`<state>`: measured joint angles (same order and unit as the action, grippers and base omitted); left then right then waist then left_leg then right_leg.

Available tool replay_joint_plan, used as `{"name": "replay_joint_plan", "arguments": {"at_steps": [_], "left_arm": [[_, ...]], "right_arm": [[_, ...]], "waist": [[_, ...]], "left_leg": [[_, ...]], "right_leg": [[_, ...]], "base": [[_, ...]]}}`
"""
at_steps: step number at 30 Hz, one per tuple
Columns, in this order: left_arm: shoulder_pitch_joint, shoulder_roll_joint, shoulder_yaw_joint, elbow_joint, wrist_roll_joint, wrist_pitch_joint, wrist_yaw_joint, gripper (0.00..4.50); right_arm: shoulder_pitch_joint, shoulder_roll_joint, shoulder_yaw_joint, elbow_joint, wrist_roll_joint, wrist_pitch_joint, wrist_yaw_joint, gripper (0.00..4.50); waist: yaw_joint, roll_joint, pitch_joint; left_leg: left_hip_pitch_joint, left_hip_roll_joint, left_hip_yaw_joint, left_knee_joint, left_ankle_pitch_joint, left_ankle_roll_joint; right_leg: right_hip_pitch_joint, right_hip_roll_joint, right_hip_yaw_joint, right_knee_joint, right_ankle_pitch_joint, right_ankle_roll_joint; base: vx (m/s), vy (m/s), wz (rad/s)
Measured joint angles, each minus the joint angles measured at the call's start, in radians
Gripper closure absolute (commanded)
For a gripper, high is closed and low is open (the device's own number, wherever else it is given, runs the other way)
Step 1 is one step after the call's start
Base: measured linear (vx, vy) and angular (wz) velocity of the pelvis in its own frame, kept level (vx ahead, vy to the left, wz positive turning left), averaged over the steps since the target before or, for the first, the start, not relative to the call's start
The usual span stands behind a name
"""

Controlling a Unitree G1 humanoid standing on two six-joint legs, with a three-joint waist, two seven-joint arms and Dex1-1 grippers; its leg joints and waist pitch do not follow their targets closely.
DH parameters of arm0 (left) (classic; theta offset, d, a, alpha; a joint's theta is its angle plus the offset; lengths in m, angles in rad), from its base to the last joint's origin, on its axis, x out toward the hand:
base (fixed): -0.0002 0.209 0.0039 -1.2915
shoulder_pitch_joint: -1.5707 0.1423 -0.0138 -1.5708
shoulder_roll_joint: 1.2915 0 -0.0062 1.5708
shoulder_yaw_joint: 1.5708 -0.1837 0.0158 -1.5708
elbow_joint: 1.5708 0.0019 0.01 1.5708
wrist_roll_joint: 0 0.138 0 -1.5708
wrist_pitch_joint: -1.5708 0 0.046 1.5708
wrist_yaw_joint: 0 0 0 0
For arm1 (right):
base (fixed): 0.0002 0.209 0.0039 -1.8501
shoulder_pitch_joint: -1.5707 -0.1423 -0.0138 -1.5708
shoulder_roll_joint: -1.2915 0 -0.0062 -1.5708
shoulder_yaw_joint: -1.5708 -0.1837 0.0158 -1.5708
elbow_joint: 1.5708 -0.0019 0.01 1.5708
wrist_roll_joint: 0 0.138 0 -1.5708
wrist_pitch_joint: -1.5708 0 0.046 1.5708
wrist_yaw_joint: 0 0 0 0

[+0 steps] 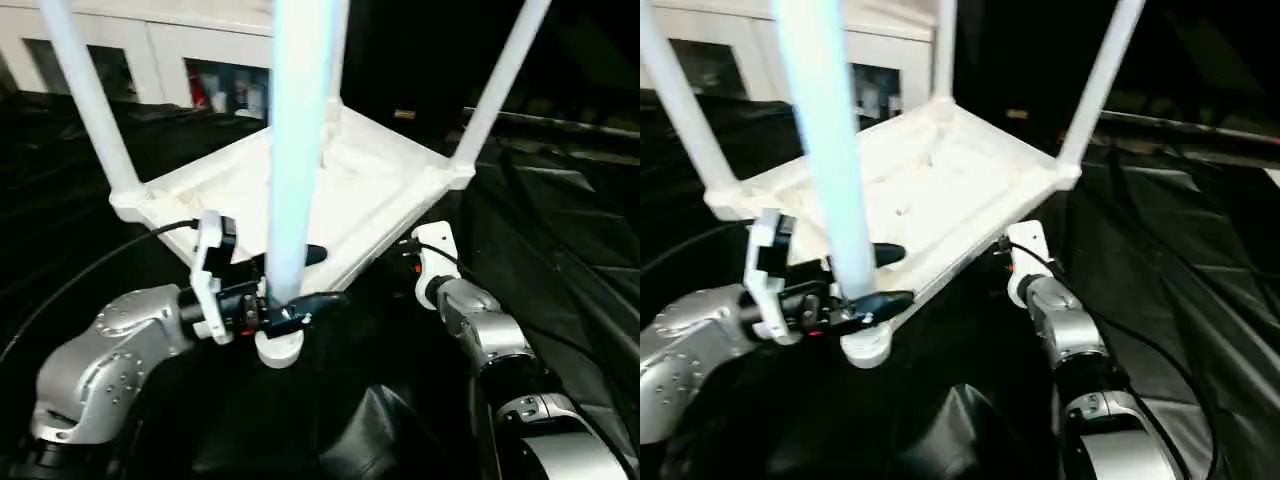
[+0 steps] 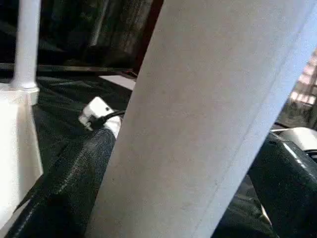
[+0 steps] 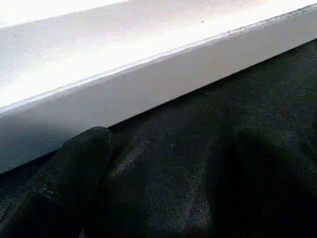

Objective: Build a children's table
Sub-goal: Rotate table base

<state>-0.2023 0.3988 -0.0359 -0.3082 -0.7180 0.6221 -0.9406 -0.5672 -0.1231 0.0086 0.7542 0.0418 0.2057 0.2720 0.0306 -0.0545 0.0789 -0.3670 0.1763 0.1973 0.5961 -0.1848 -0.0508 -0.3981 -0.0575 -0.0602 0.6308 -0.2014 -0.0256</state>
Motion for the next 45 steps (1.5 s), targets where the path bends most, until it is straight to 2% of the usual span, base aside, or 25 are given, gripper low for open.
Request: {"name": "replay_joint_plan", "arguments": {"at_steps": [6, 9, 12, 15, 20, 24, 28, 34, 38, 42, 45], "left_arm": [[0.064, 0.038, 0.013, -0.055, -0.008, -0.018, -0.004, 0.03], [0.121, 0.082, 0.049, -0.081, -0.031, -0.016, -0.02, 0.03], [0.169, 0.119, 0.079, -0.085, -0.034, -0.008, -0.041, 0.03], [0.223, 0.194, 0.117, -0.088, -0.055, 0.017, -0.084, 0.03], [0.281, 0.236, 0.162, -0.101, -0.09, 0.04, -0.103, 0.03], [0.317, 0.265, 0.218, -0.163, -0.164, 0.089, -0.102, 0.03], [0.316, 0.257, 0.228, -0.186, -0.178, 0.076, -0.097, 0.03], [0.258, 0.207, 0.216, -0.157, -0.125, -0.008, -0.06, 0.03], [0.226, 0.195, 0.166, -0.118, -0.072, -0.046, -0.059, 0.03], [0.123, 0.143, 0.106, -0.03, -0.015, -0.088, -0.065, 0.03], [0.064, 0.1, 0.074, -0.017, -0.017, -0.091, -0.074, 0.03]], "right_arm": [[0.022, -0.018, 0.021, -0.036, -0.009, -0.001, 0.039, 0.0], [0.037, -0.034, 0.023, -0.057, -0.009, -0.002, 0.056, 0.0], [0.054, -0.049, 0.02, -0.076, -0.005, -0.005, 0.066, 0.0], [0.067, -0.074, 0.017, -0.087, -0.004, -0.008, 0.07, 0.0], [0.087, -0.118, -0.002, -0.094, -0.005, -0.009, 0.075, 0.0], [0.089, -0.13, -0.003, -0.094, -0.005, -0.009, 0.076, 0.0], [0.089, -0.133, -0.003, -0.093, -0.005, -0.009, 0.074, 0.0], [0.089, -0.134, -0.002, -0.091, -0.006, -0.009, 0.072, 0.0], [0.089, -0.134, 0.0, -0.09, -0.007, -0.01, 0.075, 0.0], [0.085, -0.135, 0.001, -0.077, -0.015, -0.017, 0.077, 0.0], [0.076, -0.133, 0.003, -0.061, -0.016, -0.024, 0.077, 0.0]], "waist": [[-0.003, 0.0, 0.0], [-0.007, 0.0, 0.0], [0.002, 0.0, 0.0], [0.006, 0.001, 0.0], [0.023, 0.0, 0.0], [0.03, 0.001, 0.0], [0.032, 0.0, 0.0], [0.031, -0.002, 0.0], [0.031, -0.003, 0.0], [0.033, -0.007, -0.003], [0.032, -0.008, -0.004]], "left_leg": [[0.001, 0.0, 0.0, -0.001, -0.001, 0.0], [0.001, 0.001, 0.0, -0.004, -0.001, 0.0], [0.003, 0.001, 0.0, -0.005, -0.001, 0.0], [0.002, 0.0, 0.0, -0.005, -0.001, 0.0], [0.002, 0.0, 0.0, -0.004, -0.001, 0.0], [0.002, 0.0, 0.0, -0.004, -0.001, 0.0], [0.001, 0.0, 0.001, -0.004, 0.0, 0.0], [0.001, 0.0, 0.0, -0.004, 0.0, 0.0], [0.001, 0.0, 0.0, -0.003, 0.0, 0.0], [0.001, 0.0, 0.0, -0.002, 0.0, 0.0], [0.001, 0.0, 0.0, -0.001, 0.0, 0.0]], "right_leg": [[-0.001, 0.001, 0.0, 0.0, 0.0, 0.0], [-0.002, 0.001, 0.0, 0.0, -0.001, 0.0], [-0.002, 0.001, 0.0, 0.0, -0.002, 0.0], [-0.002, 0.001, 0.0, -0.001, -0.002, 0.0], [-0.001, 0.001, 0.001, -0.001, -0.002, 0.0], [-0.001, 0.001, 0.001, -0.001, -0.002, 0.0], [-0.001, 0.001, 0.002, -0.001, -0.002, 0.001], [-0.001, 0.001, 0.002, -0.001, -0.003, 0.006], [-0.001, 0.001, 0.002, -0.001, -0.003, 0.005], [-0.001, 0.001, 0.002, 0.0, 0.0, 0.001], [0.0, 0.0, 0.002, 0.0, 0.001, 0.0]], "base": [[0.0, 0.0, 0.0], [0.0, 0.0, 0.0], [0.0, 0.0, 0.0], [0.0, 0.0, 0.0], [0.0, 0.0, 0.0], [0.0, 0.0, 0.0], [0.0, 0.0, 0.0], [0.0, 0.0, 0.0], [0.0, 0.0, 0.0], [0.0, 0.0, 0.0], [0.0, 0.0, 0.0]]}}
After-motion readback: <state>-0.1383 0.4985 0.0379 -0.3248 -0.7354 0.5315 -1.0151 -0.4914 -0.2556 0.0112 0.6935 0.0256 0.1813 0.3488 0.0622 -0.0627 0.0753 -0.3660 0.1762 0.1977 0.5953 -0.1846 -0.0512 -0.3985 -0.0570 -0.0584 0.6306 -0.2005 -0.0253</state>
